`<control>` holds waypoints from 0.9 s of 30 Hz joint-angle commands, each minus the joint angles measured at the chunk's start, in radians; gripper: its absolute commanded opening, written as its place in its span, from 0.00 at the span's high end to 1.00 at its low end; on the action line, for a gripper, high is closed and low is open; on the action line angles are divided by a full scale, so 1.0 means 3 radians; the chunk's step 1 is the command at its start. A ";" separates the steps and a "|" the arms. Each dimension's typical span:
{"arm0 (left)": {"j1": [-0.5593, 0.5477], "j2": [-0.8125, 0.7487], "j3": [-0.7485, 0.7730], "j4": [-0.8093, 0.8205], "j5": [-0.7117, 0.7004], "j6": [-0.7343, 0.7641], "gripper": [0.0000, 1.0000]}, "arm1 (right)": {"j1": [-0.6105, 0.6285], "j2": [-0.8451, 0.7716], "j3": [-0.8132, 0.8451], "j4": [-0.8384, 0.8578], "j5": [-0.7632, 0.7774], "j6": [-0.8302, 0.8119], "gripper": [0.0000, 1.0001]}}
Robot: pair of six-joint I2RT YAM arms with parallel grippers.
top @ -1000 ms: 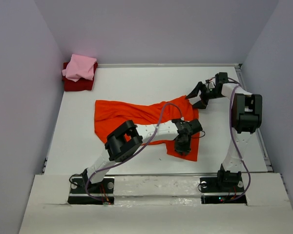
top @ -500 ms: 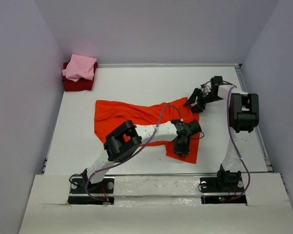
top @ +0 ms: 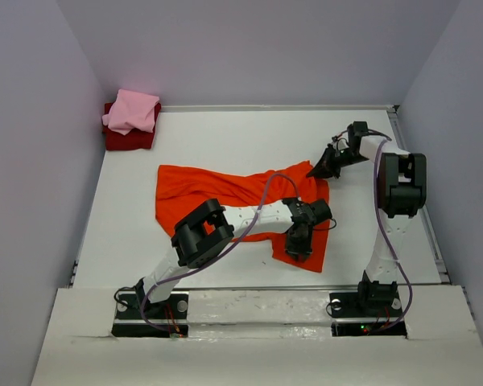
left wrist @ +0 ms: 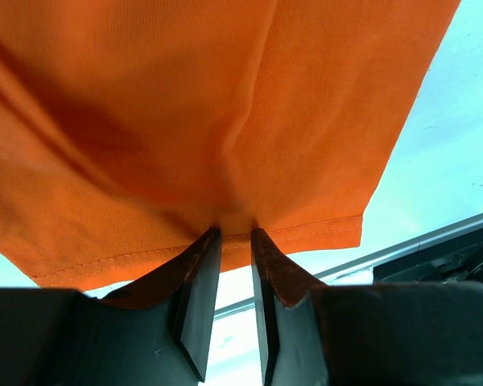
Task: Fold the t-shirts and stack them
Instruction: Fold the flattened tshirt in 1/3 of the way
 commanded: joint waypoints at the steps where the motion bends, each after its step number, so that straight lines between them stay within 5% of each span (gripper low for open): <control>1: -0.0069 0.0227 -0.0113 -0.0457 -0.0131 0.0070 0.64 | 0.0015 0.0056 0.0275 -0.0030 -0.0023 0.0000 1.00; 27: -0.0069 0.0176 -0.0226 -0.0422 -0.0070 0.0105 0.64 | 0.0015 0.0567 0.1042 -0.0035 -0.0033 0.0235 1.00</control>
